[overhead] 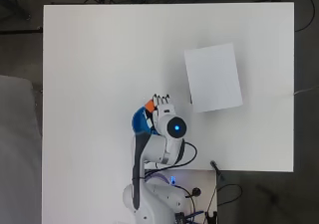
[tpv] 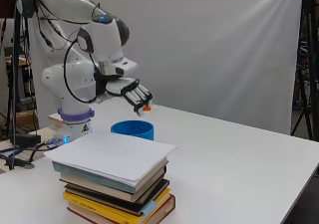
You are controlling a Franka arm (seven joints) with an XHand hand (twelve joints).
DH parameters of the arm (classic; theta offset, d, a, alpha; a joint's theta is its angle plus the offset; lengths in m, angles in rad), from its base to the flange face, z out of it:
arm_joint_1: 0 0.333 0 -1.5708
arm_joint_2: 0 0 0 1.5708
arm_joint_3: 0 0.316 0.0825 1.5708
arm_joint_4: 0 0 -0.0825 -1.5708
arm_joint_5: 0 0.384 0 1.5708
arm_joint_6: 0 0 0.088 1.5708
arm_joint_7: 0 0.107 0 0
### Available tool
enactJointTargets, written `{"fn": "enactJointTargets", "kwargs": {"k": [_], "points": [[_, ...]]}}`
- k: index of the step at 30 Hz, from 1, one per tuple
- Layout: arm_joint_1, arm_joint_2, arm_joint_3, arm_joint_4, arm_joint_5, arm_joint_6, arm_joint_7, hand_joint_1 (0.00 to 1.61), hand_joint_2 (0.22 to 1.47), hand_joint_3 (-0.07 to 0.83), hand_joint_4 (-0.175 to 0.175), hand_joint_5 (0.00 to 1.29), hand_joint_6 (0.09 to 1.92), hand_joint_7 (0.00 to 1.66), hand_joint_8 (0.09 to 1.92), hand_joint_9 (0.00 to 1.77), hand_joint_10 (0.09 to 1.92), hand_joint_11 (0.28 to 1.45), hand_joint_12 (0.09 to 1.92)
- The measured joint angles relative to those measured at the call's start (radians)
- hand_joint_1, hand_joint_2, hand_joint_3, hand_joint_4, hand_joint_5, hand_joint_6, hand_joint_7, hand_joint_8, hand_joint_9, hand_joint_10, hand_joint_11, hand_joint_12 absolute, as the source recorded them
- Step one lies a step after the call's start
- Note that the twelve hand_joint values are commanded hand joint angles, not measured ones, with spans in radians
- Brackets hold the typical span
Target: Teleoperate dual arm-hand system to pick and place objects
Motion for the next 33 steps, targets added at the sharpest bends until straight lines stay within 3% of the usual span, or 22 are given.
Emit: {"fn": "enactJointTargets", "kwargs": {"k": [5, 8, 11, 12, 14, 15, 16, 18, 22, 26, 33], "points": [[-0.015, 0.013, -0.054, -0.041, -0.043, -0.006, 0.021, 1.08, 1.34, 0.000, -0.051, 0.52, 1.51, 0.69, 1.62, 0.72, 1.24, 0.71, 0.40], [-0.016, 0.015, -0.074, -0.065, -0.036, -0.035, -0.003, 1.10, 1.35, 0.001, -0.106, 0.47, 1.54, 0.69, 1.65, 0.72, 1.17, 0.73, 0.29], [-0.017, 0.008, -0.078, -0.081, -0.028, -0.078, 0.000, 1.08, 1.37, 0.001, -0.096, 0.47, 1.54, 0.66, 1.72, 0.67, 1.38, 0.77, 0.23], [-0.019, -0.004, -0.074, -0.102, -0.027, -0.073, -0.001, 0.91, 1.34, -0.006, -0.040, 0.43, 1.26, 0.60, 1.42, 0.64, 1.21, 0.73, 0.17], [-0.021, -0.020, -0.074, -0.147, -0.026, -0.054, -0.005, 0.55, 1.13, -0.014, -0.024, 0.15, 0.45, 0.22, 0.51, 0.29, 0.51, 0.51, 0.09], [-0.021, -0.020, -0.075, -0.166, -0.024, -0.050, -0.001, 0.36, 1.08, -0.009, -0.027, 0.08, 0.23, 0.11, 0.26, 0.20, 0.29, 0.45, 0.09], [-0.020, -0.015, -0.078, -0.178, -0.021, -0.055, 0.002, 0.22, 1.05, -0.004, -0.027, 0.04, 0.11, 0.06, 0.13, 0.16, 0.16, 0.41, 0.09], [-0.018, 0.001, -0.078, -0.175, -0.016, -0.077, 0.015, 0.11, 1.02, -0.004, -0.022, 0.04, 0.09, 0.06, 0.09, 0.19, 0.09, 0.40, 0.09], [-0.011, 0.017, -0.046, -0.090, -0.009, -0.069, 0.055, 0.12, 0.98, -0.003, 0.001, 0.09, 0.09, 0.15, 0.09, 0.31, 0.09, 0.44, 0.09], [-0.003, 0.047, -0.007, 0.046, -0.019, -0.060, 0.111, 0.14, 0.97, -0.002, 0.023, 0.10, 0.09, 0.18, 0.09, 0.34, 0.09, 0.46, 0.09], [0.006, 0.098, 0.059, 0.350, -0.070, -0.171, 0.230, 0.16, 0.97, 0.001, 0.053, 0.11, 0.09, 0.21, 0.09, 0.35, 0.09, 0.46, 0.09]]}}
